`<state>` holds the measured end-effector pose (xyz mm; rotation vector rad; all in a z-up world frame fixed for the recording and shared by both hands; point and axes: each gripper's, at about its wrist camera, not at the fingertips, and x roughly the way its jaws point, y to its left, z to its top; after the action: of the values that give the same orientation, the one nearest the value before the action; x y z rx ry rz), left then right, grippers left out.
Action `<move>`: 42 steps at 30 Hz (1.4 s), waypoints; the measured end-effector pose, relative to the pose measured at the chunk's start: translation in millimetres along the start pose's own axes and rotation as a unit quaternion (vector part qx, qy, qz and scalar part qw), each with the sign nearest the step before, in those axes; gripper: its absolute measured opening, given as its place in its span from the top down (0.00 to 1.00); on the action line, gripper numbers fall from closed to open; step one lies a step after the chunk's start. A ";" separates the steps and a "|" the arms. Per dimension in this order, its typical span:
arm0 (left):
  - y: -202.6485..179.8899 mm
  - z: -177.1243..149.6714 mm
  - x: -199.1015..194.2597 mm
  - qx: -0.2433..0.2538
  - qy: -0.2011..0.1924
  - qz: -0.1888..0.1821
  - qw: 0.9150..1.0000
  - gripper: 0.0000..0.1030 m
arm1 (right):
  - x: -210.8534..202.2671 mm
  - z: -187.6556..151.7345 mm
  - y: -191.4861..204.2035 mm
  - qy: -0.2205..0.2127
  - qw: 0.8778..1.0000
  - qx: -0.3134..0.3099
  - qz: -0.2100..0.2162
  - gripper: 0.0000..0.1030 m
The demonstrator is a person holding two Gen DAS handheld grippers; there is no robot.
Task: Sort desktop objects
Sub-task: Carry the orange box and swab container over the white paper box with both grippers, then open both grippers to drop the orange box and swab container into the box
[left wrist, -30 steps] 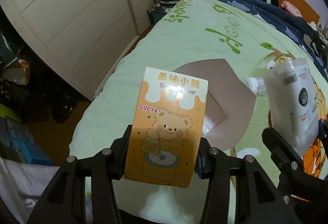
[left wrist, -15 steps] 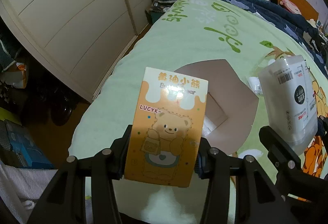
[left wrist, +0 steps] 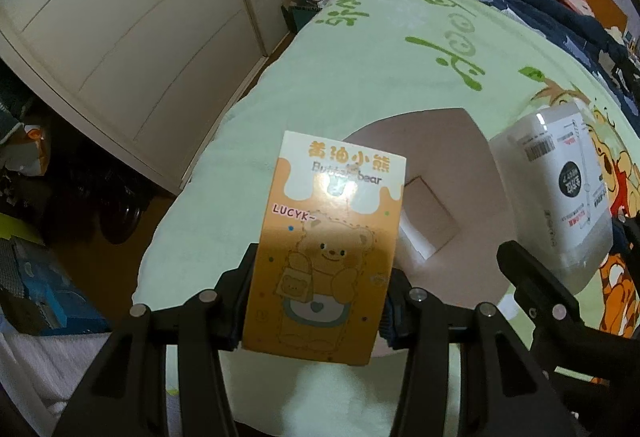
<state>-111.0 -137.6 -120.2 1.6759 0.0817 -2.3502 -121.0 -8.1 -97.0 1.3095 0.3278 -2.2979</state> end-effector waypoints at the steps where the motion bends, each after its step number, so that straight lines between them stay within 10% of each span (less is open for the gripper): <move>1: 1.1 0.8 2.3 -0.001 0.003 -0.005 1.000 0.51 | 3.3 1.1 -0.1 0.004 1.000 -0.002 0.004 0.37; 15: 6.0 3.9 14.7 0.021 0.016 0.018 0.999 0.24 | 29.7 5.8 0.8 0.053 0.998 -0.026 0.018 0.37; 42: -10.3 10.4 -1.0 0.042 0.028 -0.020 0.998 0.06 | -16.7 7.4 -13.2 -0.012 1.000 -0.024 -0.015 0.37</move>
<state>-122.8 -129.5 -116.8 1.7968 0.0270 -2.3665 -126.0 4.8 -79.2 1.2610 0.3940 -2.3138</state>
